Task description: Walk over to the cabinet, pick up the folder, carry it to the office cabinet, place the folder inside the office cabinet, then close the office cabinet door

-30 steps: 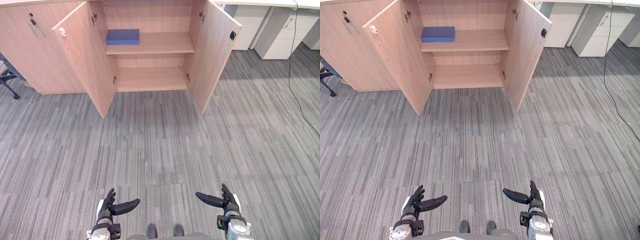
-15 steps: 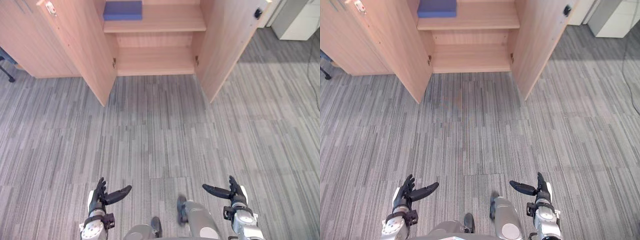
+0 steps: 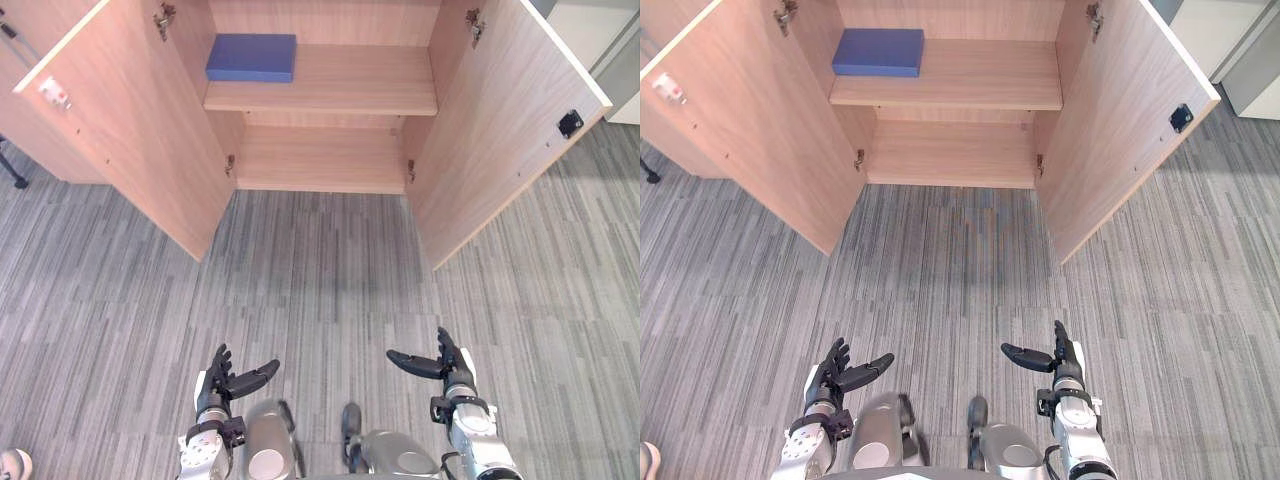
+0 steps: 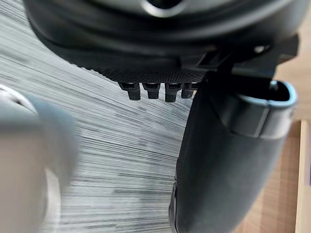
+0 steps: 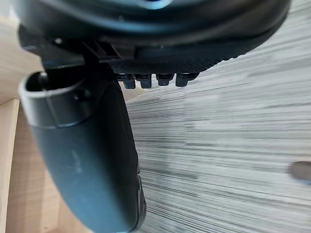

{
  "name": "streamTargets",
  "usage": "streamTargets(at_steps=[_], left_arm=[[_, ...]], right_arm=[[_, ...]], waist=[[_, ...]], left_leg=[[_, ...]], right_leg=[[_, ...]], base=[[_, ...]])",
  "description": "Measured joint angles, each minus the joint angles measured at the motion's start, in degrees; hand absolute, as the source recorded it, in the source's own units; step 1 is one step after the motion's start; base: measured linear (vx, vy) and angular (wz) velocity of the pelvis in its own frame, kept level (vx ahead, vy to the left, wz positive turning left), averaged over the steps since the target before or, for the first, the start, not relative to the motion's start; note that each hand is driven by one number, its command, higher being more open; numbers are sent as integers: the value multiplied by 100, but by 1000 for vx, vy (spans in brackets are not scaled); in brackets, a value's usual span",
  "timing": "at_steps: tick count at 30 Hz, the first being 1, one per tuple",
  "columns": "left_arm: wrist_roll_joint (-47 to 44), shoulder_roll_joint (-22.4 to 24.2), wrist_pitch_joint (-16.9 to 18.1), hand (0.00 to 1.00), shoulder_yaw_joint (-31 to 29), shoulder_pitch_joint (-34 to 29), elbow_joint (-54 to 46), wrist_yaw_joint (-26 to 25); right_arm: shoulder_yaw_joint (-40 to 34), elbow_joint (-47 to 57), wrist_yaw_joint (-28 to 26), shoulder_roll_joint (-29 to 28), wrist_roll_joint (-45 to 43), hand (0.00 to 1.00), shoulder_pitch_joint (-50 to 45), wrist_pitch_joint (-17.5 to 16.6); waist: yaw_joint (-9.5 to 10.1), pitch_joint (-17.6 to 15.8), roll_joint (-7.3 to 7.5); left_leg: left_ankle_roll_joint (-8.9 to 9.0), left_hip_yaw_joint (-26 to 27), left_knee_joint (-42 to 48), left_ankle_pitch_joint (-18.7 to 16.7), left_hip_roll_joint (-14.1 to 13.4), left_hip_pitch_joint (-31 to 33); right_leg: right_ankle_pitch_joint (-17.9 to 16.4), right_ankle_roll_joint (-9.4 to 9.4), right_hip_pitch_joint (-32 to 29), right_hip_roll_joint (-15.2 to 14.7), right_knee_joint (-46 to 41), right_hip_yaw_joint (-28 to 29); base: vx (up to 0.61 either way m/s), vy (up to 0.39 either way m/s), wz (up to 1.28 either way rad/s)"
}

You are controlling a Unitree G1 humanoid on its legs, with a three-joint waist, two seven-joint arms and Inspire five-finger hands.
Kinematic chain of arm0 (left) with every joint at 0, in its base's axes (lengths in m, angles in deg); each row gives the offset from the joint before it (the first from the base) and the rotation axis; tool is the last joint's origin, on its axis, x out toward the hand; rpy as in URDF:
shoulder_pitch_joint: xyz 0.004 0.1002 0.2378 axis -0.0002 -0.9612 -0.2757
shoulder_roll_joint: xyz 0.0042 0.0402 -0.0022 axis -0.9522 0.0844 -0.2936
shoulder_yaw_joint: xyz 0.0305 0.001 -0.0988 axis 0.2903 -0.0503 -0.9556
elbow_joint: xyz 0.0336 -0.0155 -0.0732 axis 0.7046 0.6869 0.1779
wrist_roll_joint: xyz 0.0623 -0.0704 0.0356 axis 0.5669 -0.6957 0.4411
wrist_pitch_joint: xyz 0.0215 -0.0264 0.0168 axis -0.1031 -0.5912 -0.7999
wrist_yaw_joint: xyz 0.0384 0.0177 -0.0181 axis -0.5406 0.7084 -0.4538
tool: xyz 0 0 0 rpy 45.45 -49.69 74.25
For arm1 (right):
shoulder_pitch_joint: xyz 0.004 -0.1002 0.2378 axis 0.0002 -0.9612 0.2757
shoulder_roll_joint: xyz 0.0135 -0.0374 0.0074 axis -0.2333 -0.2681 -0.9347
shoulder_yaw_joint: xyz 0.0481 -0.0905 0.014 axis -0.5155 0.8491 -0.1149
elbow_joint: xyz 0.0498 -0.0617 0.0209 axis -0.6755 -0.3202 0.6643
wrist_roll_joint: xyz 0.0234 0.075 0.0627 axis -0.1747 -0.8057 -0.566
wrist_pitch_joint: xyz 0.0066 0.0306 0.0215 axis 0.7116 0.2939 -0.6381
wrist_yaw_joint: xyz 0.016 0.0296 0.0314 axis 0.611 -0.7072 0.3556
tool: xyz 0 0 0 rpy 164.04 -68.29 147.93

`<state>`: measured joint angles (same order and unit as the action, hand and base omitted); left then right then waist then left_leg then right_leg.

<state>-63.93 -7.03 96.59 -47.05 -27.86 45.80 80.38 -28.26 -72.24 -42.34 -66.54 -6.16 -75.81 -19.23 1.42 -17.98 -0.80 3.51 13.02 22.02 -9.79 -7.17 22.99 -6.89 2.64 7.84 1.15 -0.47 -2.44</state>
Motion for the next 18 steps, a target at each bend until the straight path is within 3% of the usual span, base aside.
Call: streamTargets(at_steps=[1,2,3,4,5,6,7,8,9,11,13,15,17,18], left_arm=[[-1,36,0,100,1,-14,4,-6],[-1,40,-1,100,1,10,46,-37],[-1,39,-1,100,0,1,69,-39],[0,30,-6,100,-2,85,124,-39],[1,53,-4,100,10,131,117,-36],[2,90,-9,100,32,169,119,-25],[1,84,-23,100,38,149,132,-24],[3,43,-48,100,39,130,144,-30],[10,13,-57,100,40,131,151,-39],[20,-115,-52,100,61,111,148,-50],[19,-252,-27,100,62,181,163,-50],[3,-272,-16,100,37,252,192,-50],[4,-301,17,100,40,266,269,-45],[13,-319,16,100,40,240,362,-44]], right_arm=[[-70,-85,31,26,2,100,-15,3],[-88,-209,77,62,5,100,-83,12],[-89,-213,76,64,5,100,-105,16],[-131,-231,73,23,8,100,-228,29],[-195,-262,64,12,9,100,-250,33],[-328,-415,65,-21,8,100,-267,64],[-387,-490,65,-66,9,100,-315,107],[-379,-527,62,-109,10,100,-411,112],[-355,-561,49,-119,9,100,-416,113],[-181,-615,26,-184,9,100,-395,128],[-1,-600,-11,-222,10,100,-335,120],[30,-593,-32,-225,13,100,-298,96],[27,-584,-24,-221,13,100,-318,90],[31,-596,-25,-226,33,100,-438,92]], waist=[[43,33,-58],[80,64,-55],[80,81,-45],[-16,224,144],[-55,240,172],[-100,241,183],[-98,256,247],[-150,270,285],[-163,265,284],[-294,272,231],[-354,259,195],[-385,244,143],[-408,268,183],[-406,343,330]], left_leg=[[41,-177,-905,337,67,1],[-1,-287,-986,1074,113,12],[-98,-307,-956,1239,155,6],[-569,-362,-858,1514,449,-11],[-653,-357,-726,1367,524,-3],[-698,-340,-459,1065,608,-117],[-757,-305,-383,811,718,-386],[-819,-326,-393,505,842,-807],[-848,-339,-433,384,881,-1035],[-873,-451,-803,231,889,-1848],[-871,-506,-1181,232,786,-2402],[-840,-544,-1332,213,595,-2794],[-587,-602,-1414,60,508,-3073],[-285,-632,-1418,-189,594,-3258]], right_leg=[[-105,-142,208,-25,91,119],[-330,-323,531,-112,153,226],[-373,-385,581,-138,146,225],[-552,-628,575,-448,-148,145],[-608,-718,433,-534,-516,119],[-632,-765,163,-637,-1487,124],[-514,-967,-128,-739,-2545,116],[-73,-1434,-601,-919,-4048,117],[-156,-1303,-848,-984,-4710,95],[-555,-755,-1550,-1031,-5711,-180],[-806,-522,-2054,-923,-5327,-477],[-867,-487,-2408,-640,-3825,-582],[-249,-525,-2467,-456,-2008,-538],[794,-483,-2471,-463,-1113,-340]], base=[[841,255,-85],[620,223,-62],[656,262,-25],[542,201,18],[799,294,28],[647,235,15],[764,267,15],[620,203,9],[617,183,11],[497,82,17],[512,5,26],[545,-116,35],[521,-160,48],[560,-209,49]])
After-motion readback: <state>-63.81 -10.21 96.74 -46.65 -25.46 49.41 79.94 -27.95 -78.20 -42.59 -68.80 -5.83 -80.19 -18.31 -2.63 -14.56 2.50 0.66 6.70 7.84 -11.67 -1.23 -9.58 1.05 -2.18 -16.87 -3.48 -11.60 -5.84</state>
